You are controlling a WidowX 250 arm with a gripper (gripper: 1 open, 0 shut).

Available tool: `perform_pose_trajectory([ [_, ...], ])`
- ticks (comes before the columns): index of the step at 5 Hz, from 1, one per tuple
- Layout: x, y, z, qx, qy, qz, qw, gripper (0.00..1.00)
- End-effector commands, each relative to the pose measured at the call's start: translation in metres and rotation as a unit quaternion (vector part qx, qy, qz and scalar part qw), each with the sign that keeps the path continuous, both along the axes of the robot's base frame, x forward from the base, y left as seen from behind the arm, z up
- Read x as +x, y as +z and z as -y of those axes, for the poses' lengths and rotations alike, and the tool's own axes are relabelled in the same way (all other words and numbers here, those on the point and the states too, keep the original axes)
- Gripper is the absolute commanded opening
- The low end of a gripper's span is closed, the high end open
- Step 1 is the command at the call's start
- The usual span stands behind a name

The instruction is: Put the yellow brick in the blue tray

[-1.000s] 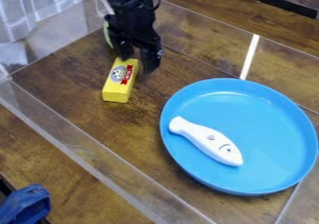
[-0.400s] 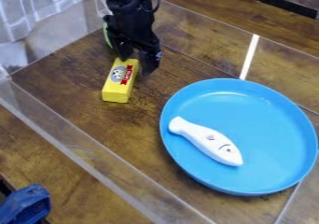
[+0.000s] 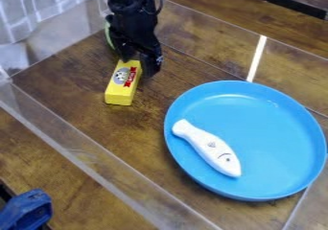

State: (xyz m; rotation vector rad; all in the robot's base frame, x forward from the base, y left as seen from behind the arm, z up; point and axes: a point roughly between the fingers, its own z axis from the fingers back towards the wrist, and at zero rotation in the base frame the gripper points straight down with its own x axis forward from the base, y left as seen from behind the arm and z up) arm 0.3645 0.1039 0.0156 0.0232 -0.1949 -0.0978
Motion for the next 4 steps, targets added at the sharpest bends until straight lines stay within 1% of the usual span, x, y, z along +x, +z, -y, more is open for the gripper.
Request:
perform_pose_trajectory([
  [1, -0.078, -0.048, -0.006, -0.047, 0.03, -0.141, 0.9884, 1.0],
  [2, -0.086, -0.044, 0.0, -0.052, 0.053, -0.151, 0.9858, 1.0],
  [3, -0.091, -0.031, 0.006, -0.058, 0.074, -0.156, 0.9833, 1.0],
  [4, -0.094, -0.019, 0.01, -0.059, 0.062, -0.157, 0.9838, 1.0],
])
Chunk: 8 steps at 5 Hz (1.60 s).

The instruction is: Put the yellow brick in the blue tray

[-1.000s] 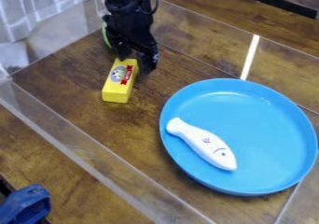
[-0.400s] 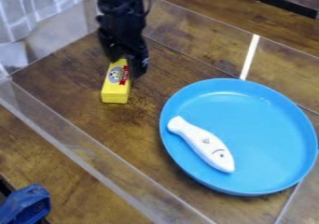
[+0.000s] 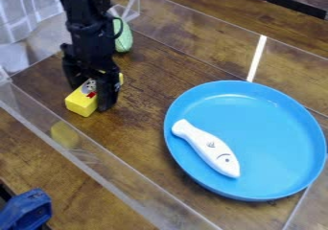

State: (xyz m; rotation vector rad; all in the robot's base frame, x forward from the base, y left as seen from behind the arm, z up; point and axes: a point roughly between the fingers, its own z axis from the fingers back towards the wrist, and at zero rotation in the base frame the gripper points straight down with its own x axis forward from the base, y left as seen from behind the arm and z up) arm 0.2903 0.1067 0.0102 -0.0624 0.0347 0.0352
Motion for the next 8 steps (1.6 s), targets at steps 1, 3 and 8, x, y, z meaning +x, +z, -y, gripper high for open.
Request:
perform_pose_trajectory([
  [1, -0.021, -0.005, 0.018, -0.02, -0.017, -0.038, 0.9989, 0.0],
  [3, -0.022, 0.005, 0.012, -0.026, 0.046, -0.027, 0.9982, 0.0],
  [8, -0.002, 0.059, 0.016, -0.006, 0.066, -0.01, 0.9977, 0.0],
])
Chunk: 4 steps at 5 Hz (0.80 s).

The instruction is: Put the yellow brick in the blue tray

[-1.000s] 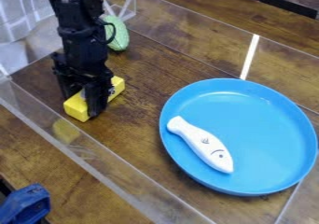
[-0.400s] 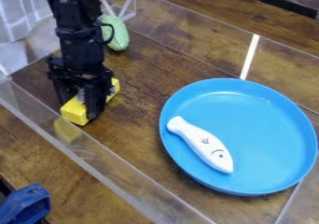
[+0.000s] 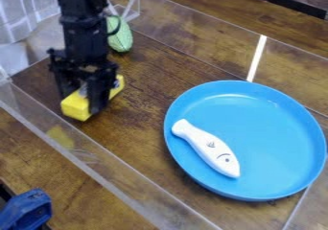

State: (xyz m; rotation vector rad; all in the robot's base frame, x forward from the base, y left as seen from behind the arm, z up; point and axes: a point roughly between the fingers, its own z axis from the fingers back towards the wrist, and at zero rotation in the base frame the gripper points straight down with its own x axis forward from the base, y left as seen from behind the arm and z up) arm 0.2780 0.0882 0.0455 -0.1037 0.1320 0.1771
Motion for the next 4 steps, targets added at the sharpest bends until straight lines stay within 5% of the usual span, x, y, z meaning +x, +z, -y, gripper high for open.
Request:
perform_pose_trajectory([
  [1, 0.017, 0.057, 0.007, 0.032, -0.006, 0.049, 0.9983, 0.0],
  [2, 0.022, 0.098, 0.033, 0.045, -0.011, 0.067, 0.9967, 0.0],
  [3, 0.025, 0.111, 0.055, 0.052, -0.065, 0.087, 0.9927, 0.0],
  [4, 0.023, 0.108, 0.071, 0.045, -0.111, 0.093, 0.9885, 0.0],
])
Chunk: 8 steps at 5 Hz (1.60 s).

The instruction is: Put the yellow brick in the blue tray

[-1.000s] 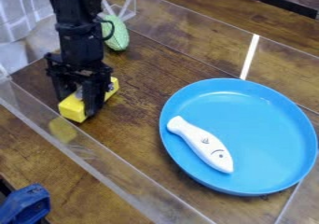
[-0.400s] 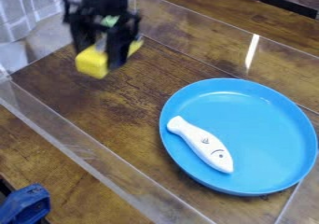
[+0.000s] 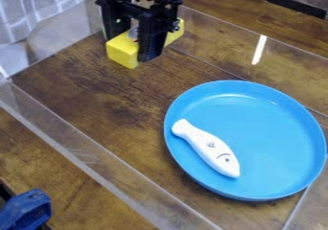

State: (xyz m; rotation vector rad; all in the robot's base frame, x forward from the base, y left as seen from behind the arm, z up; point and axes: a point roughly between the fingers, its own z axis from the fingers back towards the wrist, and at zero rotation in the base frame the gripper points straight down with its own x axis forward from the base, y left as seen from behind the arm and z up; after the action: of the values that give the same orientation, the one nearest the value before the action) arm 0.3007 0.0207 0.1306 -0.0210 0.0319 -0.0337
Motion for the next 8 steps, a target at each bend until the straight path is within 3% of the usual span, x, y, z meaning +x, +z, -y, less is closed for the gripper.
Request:
perform_pose_trajectory([
  [1, 0.001, 0.025, 0.013, 0.003, -0.017, 0.043, 0.9989, 0.0],
  [2, 0.002, 0.025, 0.026, 0.002, -0.032, 0.046, 0.9984, 0.0],
  [4, 0.007, 0.031, 0.084, 0.0, -0.059, 0.062, 0.9963, 0.0],
  [5, 0.014, 0.027, 0.099, 0.001, -0.066, 0.073, 0.9952, 0.0],
  [7, 0.011, 0.005, 0.085, 0.003, -0.046, 0.077, 0.996, 0.0],
  [8, 0.011, 0.008, 0.086, 0.005, -0.059, 0.081, 0.9949, 0.0],
])
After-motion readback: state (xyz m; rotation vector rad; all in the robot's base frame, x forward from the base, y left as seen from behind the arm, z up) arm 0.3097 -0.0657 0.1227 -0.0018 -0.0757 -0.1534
